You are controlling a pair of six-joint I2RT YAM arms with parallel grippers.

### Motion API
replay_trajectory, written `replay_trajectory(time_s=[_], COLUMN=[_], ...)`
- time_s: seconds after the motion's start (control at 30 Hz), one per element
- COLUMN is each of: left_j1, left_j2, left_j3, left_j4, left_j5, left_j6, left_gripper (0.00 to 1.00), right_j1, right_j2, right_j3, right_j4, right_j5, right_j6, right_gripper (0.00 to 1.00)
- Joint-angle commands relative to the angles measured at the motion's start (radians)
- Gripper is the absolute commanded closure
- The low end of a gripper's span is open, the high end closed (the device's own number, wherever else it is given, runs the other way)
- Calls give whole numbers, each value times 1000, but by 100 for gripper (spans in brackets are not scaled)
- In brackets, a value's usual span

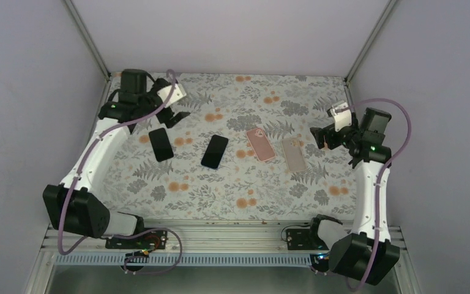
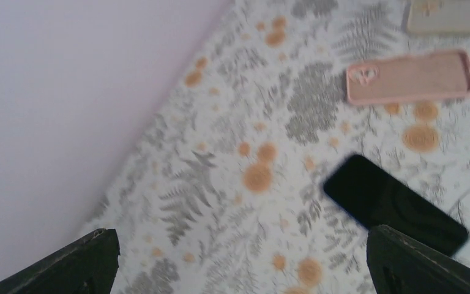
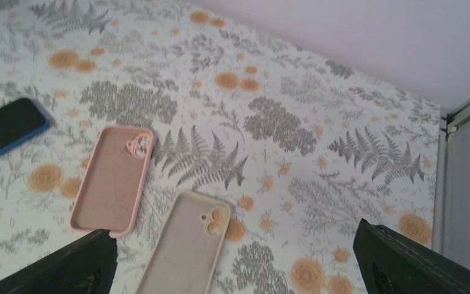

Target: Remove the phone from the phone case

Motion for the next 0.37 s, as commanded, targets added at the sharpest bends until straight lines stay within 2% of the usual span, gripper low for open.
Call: replay_trajectory(time_s=[0.0, 0.13, 0.33], left_j1=[31, 55, 124], left_j2=[-20, -56, -79], left_j3=[62, 63, 64], left_j4=[-23, 2, 23], left_j5=[190, 159, 165], left_j6=[-61, -100, -140], left_gripper=[0, 0, 0], right_j1=[7, 10, 13], right_j2=[-36, -55, -98], right_j3=[-83, -138, -193], right_j4=[277, 383, 399], right_j5=[-45, -10, -22], right_j6=[191, 279, 238], right_gripper=[0, 0, 0])
